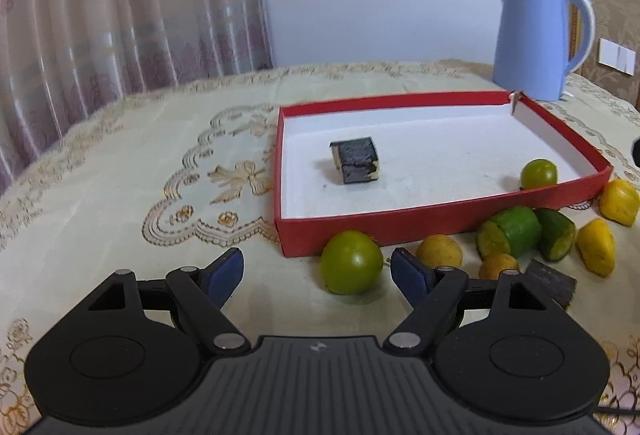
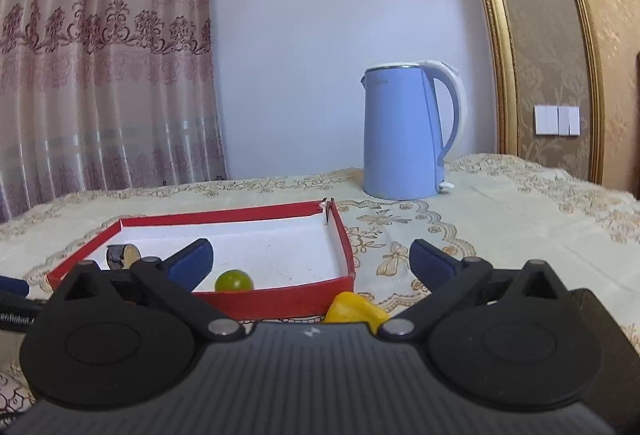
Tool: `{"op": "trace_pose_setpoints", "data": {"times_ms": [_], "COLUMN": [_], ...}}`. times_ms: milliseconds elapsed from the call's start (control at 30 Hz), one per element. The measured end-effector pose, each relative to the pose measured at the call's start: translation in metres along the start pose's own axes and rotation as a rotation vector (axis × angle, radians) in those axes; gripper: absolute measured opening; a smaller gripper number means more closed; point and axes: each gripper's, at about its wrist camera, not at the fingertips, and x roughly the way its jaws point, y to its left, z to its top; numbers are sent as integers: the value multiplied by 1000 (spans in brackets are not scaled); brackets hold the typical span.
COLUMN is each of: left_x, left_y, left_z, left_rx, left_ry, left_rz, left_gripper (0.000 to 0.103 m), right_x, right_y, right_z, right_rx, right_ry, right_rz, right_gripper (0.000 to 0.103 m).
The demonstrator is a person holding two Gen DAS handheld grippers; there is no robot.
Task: Organize fruits
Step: 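Grasp the larger green lime beside the tray with the left gripper, then grasp a yellow pepper piece with the right gripper while the left holds the lime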
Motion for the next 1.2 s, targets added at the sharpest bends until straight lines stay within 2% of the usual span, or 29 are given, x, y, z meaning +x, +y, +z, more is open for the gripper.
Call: {"op": "trace_pose_setpoints", "data": {"times_ms": [33, 100, 233, 367, 433, 500, 600, 767, 967, 1100, 1133, 1200], "left_x": [3, 7, 10, 13, 13, 11, 10, 10, 9, 10, 10, 10], "left_y": [1, 2, 0, -2, -5, -8, -13, -12, -9, -10, -10, -10], "left_z": [0, 0, -1, 2, 1, -1, -3, -3, -4, -4, -4, -5], "left_rx": [-12, -17, -13, -18, -12, 6, 29, 26, 11, 19, 19, 17], "left_ry": [12, 30, 38, 36, 25, 10, -3, -11, -13, -13, -13, -13], "left_rz": [-10, -27, -37, -54, -48, -40, -24, -14, -25, -19, -19, -19], "left_gripper": [72, 66, 55, 41, 38, 33, 33, 33, 33, 33, 33, 33], "right_x": [-3, -10, -11, 2, 1, -5, -13, -6, -8, -19, -19, -15], "right_y": [3, 11, 27, 45, 48, 42, 24, 4, -3, -6, -5, 2], "right_z": [-1, -2, -3, -4, -4, -3, -2, -1, -4, -5, -5, -6], "right_rx": [-16, -62, -146, -228, -241, -208, -101, 13, 44, 55, 40, -23], "right_ry": [-11, -36, -5, 70, 79, 46, 9, 83, 71, 13, 26, 106], "right_rz": [2, 10, 25, -80, -63, -50, -24, 24, 55, 106, 127, 165], "right_gripper": [103, 103, 103, 103, 103, 103, 103, 103, 103, 103, 103, 103]}}
